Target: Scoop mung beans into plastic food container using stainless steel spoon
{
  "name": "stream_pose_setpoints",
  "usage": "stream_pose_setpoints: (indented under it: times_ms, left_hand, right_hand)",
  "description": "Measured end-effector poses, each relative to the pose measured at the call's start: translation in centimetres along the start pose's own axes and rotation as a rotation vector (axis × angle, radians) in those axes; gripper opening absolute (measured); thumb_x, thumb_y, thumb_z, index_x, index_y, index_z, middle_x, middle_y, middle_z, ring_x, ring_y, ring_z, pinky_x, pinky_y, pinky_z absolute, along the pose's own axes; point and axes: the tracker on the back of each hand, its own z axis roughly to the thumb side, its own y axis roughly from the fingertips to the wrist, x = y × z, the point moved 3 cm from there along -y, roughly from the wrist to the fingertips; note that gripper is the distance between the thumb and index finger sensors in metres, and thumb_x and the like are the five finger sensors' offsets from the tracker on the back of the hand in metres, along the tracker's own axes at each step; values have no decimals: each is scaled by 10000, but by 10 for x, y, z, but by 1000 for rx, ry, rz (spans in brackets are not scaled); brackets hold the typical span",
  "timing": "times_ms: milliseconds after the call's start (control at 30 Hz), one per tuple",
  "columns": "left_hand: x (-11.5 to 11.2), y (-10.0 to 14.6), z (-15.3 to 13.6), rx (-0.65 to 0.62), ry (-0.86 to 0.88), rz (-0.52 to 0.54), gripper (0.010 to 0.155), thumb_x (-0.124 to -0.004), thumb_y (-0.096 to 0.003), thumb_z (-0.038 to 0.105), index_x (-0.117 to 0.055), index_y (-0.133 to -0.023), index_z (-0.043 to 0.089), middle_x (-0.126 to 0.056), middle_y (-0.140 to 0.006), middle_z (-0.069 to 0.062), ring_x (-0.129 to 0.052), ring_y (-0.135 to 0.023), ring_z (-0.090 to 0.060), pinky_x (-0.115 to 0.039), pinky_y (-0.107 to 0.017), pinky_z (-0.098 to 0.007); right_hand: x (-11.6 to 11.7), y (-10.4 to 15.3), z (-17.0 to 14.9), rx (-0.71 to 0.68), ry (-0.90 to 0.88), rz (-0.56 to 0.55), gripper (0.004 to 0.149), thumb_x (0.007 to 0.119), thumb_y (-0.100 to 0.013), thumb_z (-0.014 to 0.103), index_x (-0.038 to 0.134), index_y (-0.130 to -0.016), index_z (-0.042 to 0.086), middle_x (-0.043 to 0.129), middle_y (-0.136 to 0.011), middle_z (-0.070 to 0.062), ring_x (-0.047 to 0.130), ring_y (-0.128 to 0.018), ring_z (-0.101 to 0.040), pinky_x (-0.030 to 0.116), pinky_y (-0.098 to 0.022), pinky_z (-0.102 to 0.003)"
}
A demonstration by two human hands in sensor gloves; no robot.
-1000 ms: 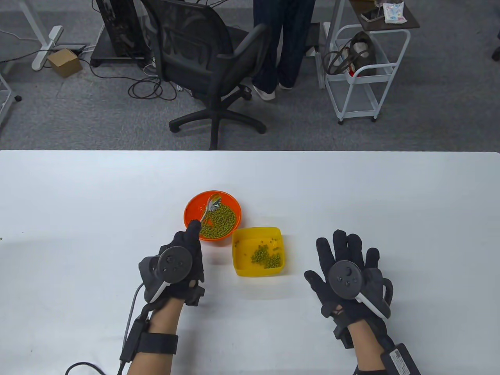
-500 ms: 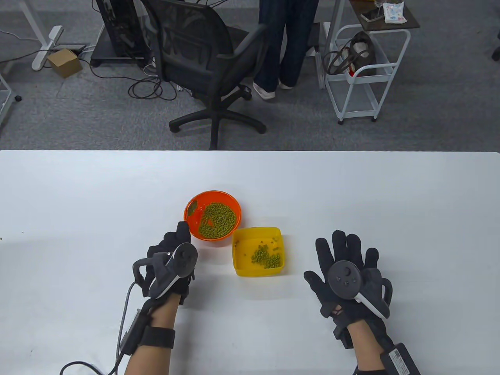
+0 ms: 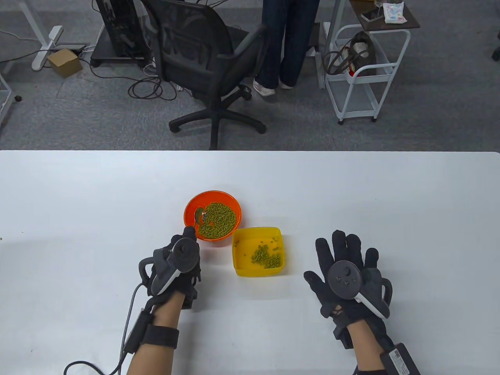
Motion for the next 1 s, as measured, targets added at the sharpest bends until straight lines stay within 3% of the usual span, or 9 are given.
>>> stream_pose_setpoints:
  times_ms: [133, 267, 333, 467, 633, 833, 1000]
  left_hand:
    - [-1, -3, -1, -31, 132, -70, 515, -713, -472, 344, -653, -952, 166, -892, -692, -11, -1002, -332, -131, -873, -392, -426]
    - [-11, -5, -11, 42, 372, -196, 556, -775, -473, 325, -613, -973, 145, -879, -721, -36, -998, -379, -161, -856, -419, -451]
    - [-11, -6, -12, 58, 322, -194, 576, -808, -465, 315, -606, -980, 152, -881, -728, -54, -998, -393, -168, -856, -424, -455]
    - [-5, -4, -7, 30, 62, -137, 555, -805, -469, 308, -624, -978, 184, -907, -710, -48, -1007, -373, -148, -874, -408, -437]
    - [-5, -3, 4, -15, -92, -109, 527, -778, -477, 321, -648, -971, 191, -953, -691, -39, -1028, -308, -127, -900, -367, -415]
    - [-9, -1, 6, -71, 88, -132, 522, -730, -485, 319, -634, -986, 209, -896, -756, -14, -1019, -433, -160, -862, -454, -445]
    - [-13, 1, 6, -95, 77, -126, 529, -726, -485, 313, -621, -994, 219, -879, -796, -10, -1021, -501, -171, -854, -489, -457]
  right_hand:
    - [0, 0, 0, 0, -1, 1, 803, 656, -510, 641, 198, -1099, 344, -81, -1107, 30, -90, -1037, -340, -107, -623, -645]
    - [0, 0, 0, -1, 1, 2, 806, 656, -510, 641, 194, -1098, 342, -81, -1107, 30, -89, -1037, -340, -107, -623, -645]
    - [0, 0, 0, 0, 0, 2, 807, 658, -510, 641, 195, -1099, 343, -82, -1107, 30, -91, -1037, -339, -108, -623, -645]
    - [0, 0, 0, 0, -3, 1, 807, 659, -510, 641, 194, -1099, 342, -81, -1107, 30, -90, -1037, -339, -108, -623, -645]
    - [0, 0, 0, -2, 1, 5, 809, 657, -510, 642, 191, -1098, 342, -83, -1106, 29, -91, -1036, -340, -107, -622, -645]
    - [0, 0, 0, -2, -4, 4, 807, 658, -510, 642, 193, -1098, 343, -84, -1105, 30, -93, -1036, -337, -108, -622, -645]
    - [0, 0, 0, -3, -6, 4, 809, 658, -510, 642, 191, -1098, 343, -85, -1105, 29, -94, -1036, -336, -109, -622, -644]
